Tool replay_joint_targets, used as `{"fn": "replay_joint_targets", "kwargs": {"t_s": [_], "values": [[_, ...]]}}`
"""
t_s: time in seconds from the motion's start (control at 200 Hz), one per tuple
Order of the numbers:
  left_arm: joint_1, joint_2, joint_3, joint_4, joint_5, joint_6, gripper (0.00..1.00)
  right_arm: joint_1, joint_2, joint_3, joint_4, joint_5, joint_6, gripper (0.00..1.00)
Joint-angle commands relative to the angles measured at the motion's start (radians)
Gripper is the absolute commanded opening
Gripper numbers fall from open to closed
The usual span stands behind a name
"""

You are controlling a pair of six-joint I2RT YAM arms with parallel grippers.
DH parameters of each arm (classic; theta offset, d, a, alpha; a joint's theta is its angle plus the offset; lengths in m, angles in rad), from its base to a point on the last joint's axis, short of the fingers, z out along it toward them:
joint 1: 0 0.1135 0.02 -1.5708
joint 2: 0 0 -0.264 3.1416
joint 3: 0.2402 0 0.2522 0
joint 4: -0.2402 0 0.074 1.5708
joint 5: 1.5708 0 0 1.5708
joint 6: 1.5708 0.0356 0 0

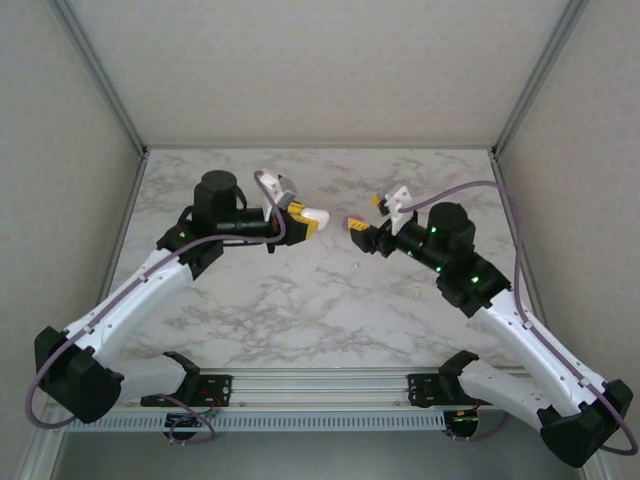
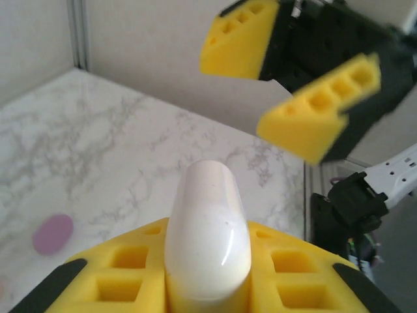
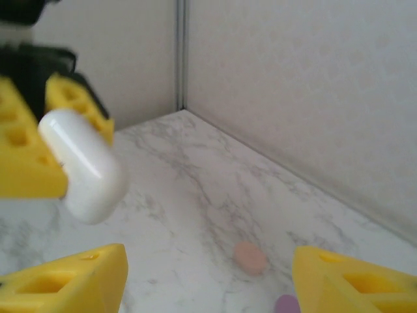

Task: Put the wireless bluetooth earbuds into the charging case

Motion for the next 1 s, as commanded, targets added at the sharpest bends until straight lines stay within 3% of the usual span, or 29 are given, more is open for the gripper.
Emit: {"fn": "replay_joint_targets", "kwargs": {"t_s": [0.0, 0.255, 0.636, 0.996], "values": [[-0.017, -0.030, -0.040, 0.185, -0.037, 0.108, 0.06, -0.048, 0.029, 0.100, -0.103, -0.210, 0.227, 0.68], [-0.029, -0.023, -0.048, 0.216, -0.024, 0.138, 0.03, -0.056, 0.179, 0.289, -0.211, -0.490, 0.306, 0.68], [-0.040, -0.017, -0.051, 0.237, 0.021, 0.126, 0.03, -0.055, 0.266, 0.307, -0.199, -0.479, 0.327, 0.68], [-0.047, -0.015, -0.030, 0.200, 0.059, 0.152, 0.05, -0.057, 0.276, 0.313, -0.157, -0.362, 0.384, 0.67]]}}
